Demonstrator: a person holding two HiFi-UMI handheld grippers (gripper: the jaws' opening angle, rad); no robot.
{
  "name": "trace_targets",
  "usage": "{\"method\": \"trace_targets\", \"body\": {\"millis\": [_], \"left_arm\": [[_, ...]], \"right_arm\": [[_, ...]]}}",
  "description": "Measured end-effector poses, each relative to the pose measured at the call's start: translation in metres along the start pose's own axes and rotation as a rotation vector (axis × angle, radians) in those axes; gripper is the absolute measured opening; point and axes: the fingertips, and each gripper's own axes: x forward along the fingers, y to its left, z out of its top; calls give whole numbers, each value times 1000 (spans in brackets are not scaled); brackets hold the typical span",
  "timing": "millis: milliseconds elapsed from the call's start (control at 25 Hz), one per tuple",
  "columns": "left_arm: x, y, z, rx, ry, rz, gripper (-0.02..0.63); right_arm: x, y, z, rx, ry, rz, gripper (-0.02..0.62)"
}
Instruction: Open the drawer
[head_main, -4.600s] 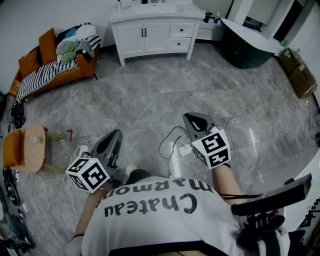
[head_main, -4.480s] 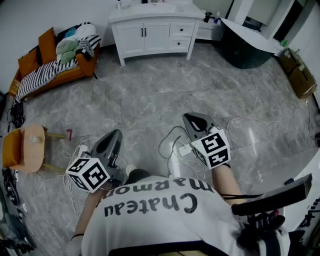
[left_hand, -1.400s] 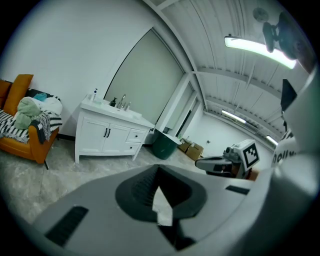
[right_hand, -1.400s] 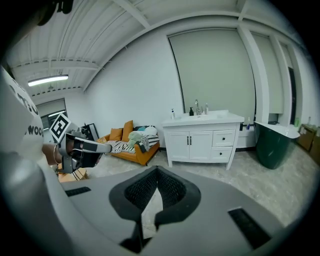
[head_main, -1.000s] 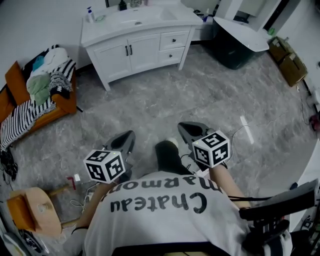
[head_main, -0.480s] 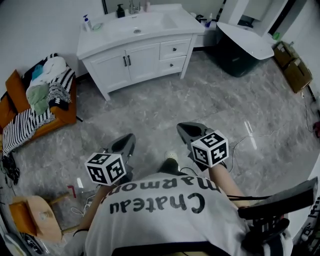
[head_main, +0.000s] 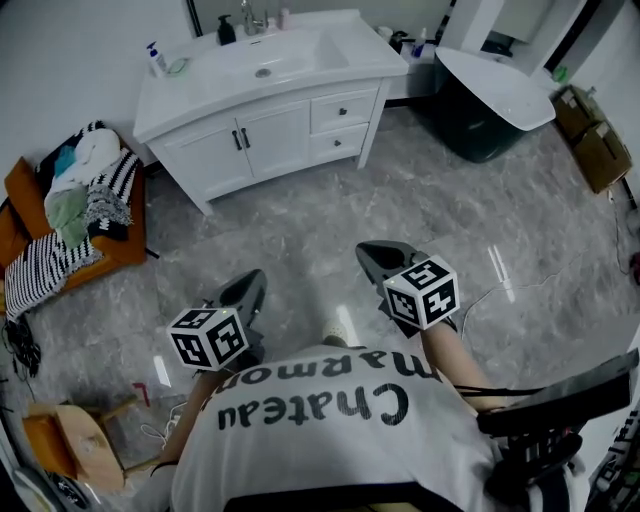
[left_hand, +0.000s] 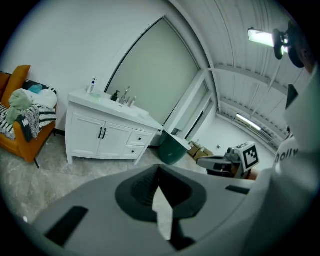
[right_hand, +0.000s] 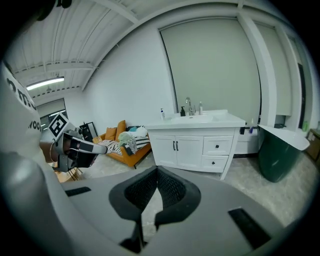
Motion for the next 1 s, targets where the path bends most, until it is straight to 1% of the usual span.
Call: {"method": "trace_targets", "body": {"millis": [200, 320, 520, 760, 1000], "left_arm": [[34, -2, 23, -7, 3, 9, 8], [50, 0, 30, 2, 6, 21, 8], [75, 5, 39, -15, 0, 43, 8], [104, 5, 45, -31, 6, 51, 8], [128, 4, 48, -37, 20, 46, 8]], "right_arm": [[14, -38, 15, -4, 12, 17, 9], [22, -55, 18, -8, 15, 29, 9], [32, -84, 21, -4, 26, 35, 9], [39, -120, 25, 6, 27, 22, 9], [43, -141, 20, 27, 35, 15, 9]]}}
